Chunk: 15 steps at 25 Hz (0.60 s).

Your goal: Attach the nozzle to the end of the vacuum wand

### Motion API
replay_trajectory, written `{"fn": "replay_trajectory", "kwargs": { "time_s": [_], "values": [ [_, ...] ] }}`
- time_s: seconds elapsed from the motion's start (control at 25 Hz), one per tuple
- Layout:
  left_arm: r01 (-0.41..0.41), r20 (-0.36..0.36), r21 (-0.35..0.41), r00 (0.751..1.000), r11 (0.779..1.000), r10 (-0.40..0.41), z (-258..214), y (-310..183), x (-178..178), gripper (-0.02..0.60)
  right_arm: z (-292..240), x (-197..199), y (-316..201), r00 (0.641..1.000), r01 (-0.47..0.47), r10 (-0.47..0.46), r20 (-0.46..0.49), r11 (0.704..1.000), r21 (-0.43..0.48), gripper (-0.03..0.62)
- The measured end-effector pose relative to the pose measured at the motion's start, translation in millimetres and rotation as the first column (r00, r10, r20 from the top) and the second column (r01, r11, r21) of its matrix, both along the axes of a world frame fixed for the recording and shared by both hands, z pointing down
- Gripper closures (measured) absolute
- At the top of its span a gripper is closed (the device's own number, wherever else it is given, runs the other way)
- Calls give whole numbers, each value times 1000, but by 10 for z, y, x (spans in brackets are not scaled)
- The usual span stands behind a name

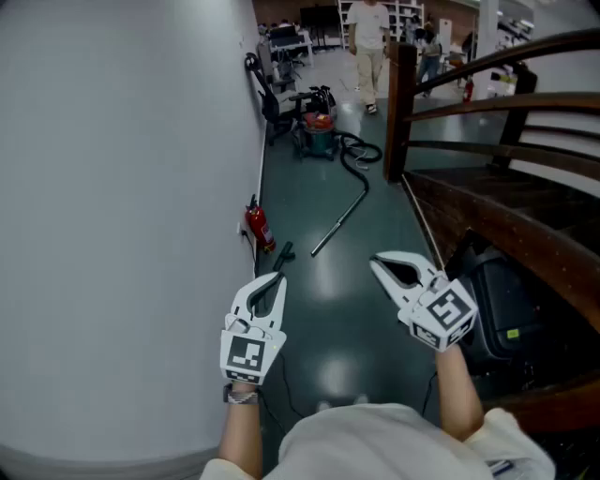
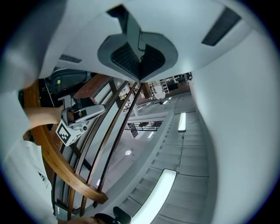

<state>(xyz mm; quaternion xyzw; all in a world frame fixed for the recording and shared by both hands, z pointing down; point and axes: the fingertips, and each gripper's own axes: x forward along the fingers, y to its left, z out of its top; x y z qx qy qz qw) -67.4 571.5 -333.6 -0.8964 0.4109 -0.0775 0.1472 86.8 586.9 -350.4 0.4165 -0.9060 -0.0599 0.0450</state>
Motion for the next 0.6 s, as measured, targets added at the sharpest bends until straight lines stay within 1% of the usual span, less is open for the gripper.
{"fn": "replay_trajectory", "kwargs": {
  "time_s": [0.16, 0.36, 0.6],
  "values": [
    [-3, 0, -1, 1000, 1000, 3, 6, -9, 31, 584, -13, 21, -30, 1000, 3, -3, 5, 1000, 10, 566],
    [-1, -17, -20, 1000, 1000, 1, 11, -36, 19, 584, 23, -1, -56, 999, 21, -20, 34, 1000, -17, 566],
    [-3, -20, -34, 1000, 999, 2, 76, -56, -19, 584, 52, -46, -89, 999, 21, -21, 30, 999, -26, 565]
  ]
}}
